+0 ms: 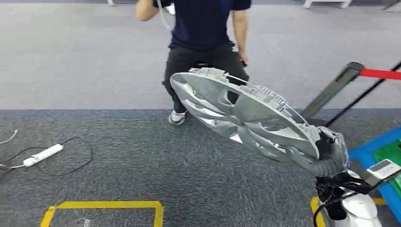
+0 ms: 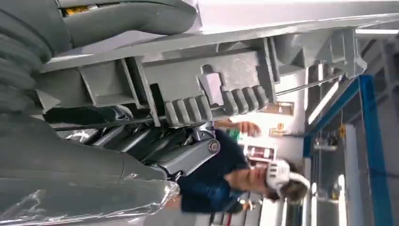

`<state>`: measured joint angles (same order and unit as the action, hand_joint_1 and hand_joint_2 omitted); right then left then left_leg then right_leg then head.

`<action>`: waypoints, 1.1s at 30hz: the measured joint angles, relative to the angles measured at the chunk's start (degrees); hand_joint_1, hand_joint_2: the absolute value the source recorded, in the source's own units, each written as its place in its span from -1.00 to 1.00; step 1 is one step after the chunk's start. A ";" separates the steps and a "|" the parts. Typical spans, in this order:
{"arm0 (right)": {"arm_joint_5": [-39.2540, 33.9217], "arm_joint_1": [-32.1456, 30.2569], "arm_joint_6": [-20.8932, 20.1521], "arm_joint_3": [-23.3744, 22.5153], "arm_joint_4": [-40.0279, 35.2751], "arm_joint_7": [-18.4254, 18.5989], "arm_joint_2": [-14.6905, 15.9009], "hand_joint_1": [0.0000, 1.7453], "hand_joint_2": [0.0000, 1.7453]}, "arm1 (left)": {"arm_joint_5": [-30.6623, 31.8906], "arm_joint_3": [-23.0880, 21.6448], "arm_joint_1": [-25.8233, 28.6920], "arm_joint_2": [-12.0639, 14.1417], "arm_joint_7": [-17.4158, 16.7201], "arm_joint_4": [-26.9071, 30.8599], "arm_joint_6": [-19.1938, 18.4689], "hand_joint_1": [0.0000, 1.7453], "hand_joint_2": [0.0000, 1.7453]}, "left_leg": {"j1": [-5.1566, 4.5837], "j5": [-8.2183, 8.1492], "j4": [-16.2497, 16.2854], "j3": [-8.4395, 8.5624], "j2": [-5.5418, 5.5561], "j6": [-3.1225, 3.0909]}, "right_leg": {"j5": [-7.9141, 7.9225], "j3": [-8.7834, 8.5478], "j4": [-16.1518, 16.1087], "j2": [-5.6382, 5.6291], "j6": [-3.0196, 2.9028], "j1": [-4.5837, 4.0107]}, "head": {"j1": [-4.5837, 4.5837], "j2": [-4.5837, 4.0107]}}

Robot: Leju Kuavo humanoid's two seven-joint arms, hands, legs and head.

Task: Take the parts from the cabinet and place them on the table.

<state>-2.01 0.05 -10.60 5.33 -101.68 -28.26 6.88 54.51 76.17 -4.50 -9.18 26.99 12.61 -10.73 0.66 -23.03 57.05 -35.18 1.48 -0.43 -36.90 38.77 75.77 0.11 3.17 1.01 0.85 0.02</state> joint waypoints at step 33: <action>0.02 3.89 0.63 -0.33 1.25 1.60 0.17 1.00 1.00 | -0.28 -0.44 -0.37 0.77 -0.61 0.00 0.92 -1.00 1.00 | -0.65 0.21 -0.36 0.34 1.98 -0.71 | 4.52 0.77 -2.15 -0.02 0.04 -0.66 | -0.13 0.00</action>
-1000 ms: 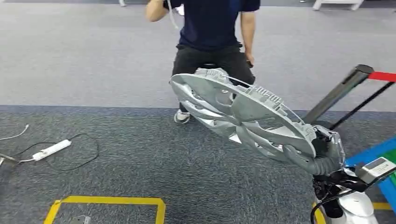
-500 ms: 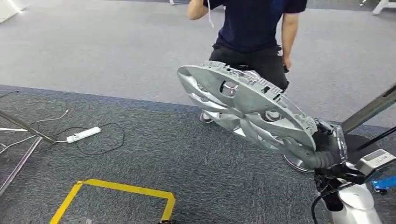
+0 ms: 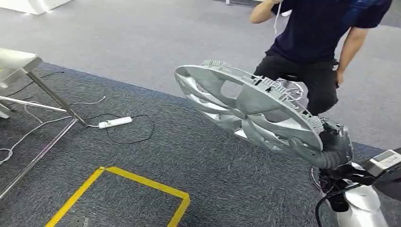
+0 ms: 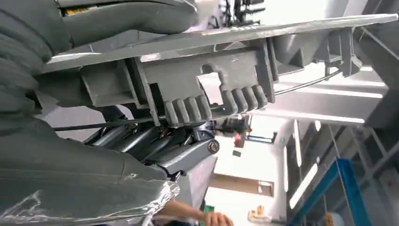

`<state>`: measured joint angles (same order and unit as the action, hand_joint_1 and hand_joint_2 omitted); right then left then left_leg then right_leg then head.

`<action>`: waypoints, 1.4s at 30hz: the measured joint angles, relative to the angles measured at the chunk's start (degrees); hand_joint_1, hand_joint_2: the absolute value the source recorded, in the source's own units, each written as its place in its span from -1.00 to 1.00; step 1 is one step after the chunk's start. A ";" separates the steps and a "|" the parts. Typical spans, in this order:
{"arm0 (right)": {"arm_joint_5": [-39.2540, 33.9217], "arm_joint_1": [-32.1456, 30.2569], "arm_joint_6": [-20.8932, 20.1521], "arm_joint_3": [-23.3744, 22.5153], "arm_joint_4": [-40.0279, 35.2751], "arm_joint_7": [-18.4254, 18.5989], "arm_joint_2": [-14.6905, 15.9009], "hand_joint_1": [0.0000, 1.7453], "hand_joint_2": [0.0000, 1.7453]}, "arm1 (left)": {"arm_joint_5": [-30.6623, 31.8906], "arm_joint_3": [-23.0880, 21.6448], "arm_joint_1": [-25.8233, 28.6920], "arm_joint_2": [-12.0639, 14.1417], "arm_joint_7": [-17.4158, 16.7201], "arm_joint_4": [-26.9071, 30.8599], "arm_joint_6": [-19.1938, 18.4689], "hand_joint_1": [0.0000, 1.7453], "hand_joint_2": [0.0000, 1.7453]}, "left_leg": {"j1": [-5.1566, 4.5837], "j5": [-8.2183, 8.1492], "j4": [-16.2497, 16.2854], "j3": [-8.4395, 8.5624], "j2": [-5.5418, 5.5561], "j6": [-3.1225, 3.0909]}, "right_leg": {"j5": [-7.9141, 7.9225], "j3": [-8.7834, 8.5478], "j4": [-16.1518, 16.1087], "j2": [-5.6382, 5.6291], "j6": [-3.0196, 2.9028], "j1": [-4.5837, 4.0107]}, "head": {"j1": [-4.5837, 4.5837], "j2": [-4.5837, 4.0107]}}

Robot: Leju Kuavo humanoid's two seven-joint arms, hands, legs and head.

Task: Take the parts from the cabinet and place them on the table.

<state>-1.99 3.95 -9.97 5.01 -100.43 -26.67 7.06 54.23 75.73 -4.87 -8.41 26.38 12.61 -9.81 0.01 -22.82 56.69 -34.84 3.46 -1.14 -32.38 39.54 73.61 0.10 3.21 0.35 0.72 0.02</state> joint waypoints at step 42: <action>-0.96 0.61 -0.37 -0.02 0.98 0.20 0.87 1.00 1.00 | 0.68 0.00 0.08 0.04 -0.09 0.00 0.37 -1.00 1.00 | -0.01 -5.14 11.10 -6.88 -2.37 3.04 | 6.11 -6.23 -14.36 -0.91 -2.33 0.64 | 0.98 0.02</action>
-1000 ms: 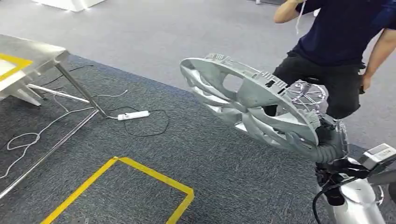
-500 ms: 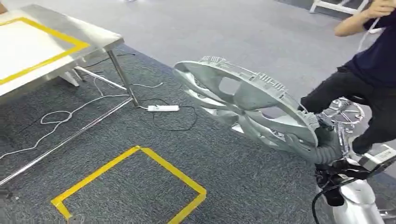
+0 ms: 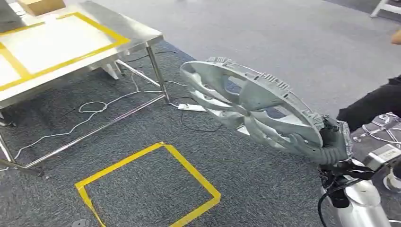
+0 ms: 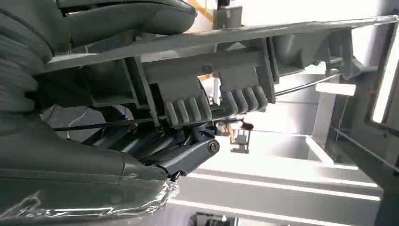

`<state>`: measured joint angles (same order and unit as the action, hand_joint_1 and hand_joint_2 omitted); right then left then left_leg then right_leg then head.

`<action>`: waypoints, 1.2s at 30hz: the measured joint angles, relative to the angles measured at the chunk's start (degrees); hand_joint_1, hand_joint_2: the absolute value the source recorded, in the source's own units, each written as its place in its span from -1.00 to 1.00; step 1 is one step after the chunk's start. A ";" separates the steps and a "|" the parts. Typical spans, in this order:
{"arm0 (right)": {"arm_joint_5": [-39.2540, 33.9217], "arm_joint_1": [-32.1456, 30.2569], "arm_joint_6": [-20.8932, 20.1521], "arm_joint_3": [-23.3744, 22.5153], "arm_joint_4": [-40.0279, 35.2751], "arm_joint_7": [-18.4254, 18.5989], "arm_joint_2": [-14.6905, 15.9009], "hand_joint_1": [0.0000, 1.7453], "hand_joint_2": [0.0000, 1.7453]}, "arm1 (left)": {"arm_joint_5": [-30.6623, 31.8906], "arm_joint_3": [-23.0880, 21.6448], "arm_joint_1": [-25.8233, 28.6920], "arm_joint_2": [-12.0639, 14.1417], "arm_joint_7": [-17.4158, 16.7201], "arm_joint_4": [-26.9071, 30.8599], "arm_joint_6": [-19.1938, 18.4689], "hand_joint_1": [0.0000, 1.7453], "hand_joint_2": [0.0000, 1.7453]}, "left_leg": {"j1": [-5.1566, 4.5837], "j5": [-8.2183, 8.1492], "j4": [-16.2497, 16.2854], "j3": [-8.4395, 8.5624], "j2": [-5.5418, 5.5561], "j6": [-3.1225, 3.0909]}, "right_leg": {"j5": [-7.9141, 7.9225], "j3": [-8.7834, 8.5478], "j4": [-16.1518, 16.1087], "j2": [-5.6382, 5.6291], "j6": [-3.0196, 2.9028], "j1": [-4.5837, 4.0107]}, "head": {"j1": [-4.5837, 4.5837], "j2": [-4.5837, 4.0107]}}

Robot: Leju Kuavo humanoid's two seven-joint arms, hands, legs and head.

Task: Take the parts from the cabinet and place them on the table.

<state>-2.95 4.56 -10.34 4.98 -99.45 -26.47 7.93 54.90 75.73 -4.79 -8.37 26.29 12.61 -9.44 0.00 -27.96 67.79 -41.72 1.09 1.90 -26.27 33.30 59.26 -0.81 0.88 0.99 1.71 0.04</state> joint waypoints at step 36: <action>-0.07 -0.42 -0.30 -0.04 0.00 0.07 0.48 1.00 1.00 | 0.28 -0.02 0.05 -0.20 0.28 0.00 -0.15 -1.00 1.00 | -0.10 4.08 -3.29 2.62 -1.43 -0.58 | -0.43 -0.71 -0.19 4.55 0.14 -0.27 | 0.20 -0.02</action>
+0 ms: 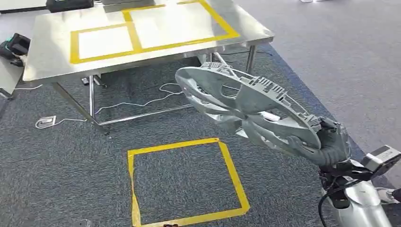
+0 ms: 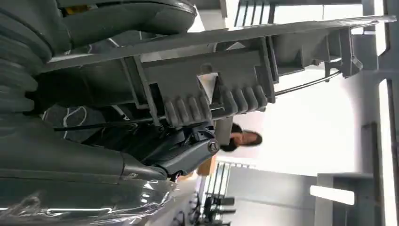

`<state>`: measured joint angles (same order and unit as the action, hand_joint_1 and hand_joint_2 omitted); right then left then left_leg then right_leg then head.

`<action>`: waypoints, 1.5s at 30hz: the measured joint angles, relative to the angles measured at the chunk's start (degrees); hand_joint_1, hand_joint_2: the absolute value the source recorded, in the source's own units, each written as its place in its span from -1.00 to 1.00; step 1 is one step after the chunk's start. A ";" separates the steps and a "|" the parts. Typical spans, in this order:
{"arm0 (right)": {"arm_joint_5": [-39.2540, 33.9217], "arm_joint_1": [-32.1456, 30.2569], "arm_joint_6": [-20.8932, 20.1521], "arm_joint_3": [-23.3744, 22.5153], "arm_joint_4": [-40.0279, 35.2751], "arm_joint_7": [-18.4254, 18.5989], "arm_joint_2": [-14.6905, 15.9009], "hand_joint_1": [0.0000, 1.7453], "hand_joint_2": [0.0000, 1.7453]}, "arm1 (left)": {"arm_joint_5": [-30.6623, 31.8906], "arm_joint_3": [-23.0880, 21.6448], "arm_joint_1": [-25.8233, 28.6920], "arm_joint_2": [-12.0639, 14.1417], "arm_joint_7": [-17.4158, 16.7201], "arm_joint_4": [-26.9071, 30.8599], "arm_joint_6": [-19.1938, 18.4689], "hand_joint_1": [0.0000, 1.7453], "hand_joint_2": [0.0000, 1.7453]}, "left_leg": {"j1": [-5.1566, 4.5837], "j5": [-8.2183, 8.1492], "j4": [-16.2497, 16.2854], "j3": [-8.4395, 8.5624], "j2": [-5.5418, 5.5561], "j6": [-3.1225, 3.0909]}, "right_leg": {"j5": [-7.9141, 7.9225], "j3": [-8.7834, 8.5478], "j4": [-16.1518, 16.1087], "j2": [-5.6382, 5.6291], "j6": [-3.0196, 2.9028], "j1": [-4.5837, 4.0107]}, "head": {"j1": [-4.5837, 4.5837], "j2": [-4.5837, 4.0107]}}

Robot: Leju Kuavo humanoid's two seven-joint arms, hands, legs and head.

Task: Take the parts from the cabinet and place them on the table.

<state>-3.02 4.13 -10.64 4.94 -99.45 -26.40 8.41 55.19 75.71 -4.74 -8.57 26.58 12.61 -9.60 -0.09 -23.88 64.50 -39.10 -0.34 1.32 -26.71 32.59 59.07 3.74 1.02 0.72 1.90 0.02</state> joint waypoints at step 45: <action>13.29 -0.63 12.87 -2.80 -3.48 -1.29 1.49 1.00 1.00 | 0.68 -0.50 0.01 0.02 0.61 0.00 0.42 -1.00 1.00 | -0.24 0.43 -6.87 3.79 1.00 -1.63 | 0.79 -0.52 -1.87 -3.37 2.27 0.15 | -0.20 0.00</action>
<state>10.27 3.51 2.23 2.14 -102.93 -27.69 9.90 55.87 75.21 -4.73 -8.55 27.19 12.61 -9.18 -0.33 -23.45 57.63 -35.31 0.66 -0.31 -25.92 32.07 57.20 0.38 3.30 0.87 1.70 0.02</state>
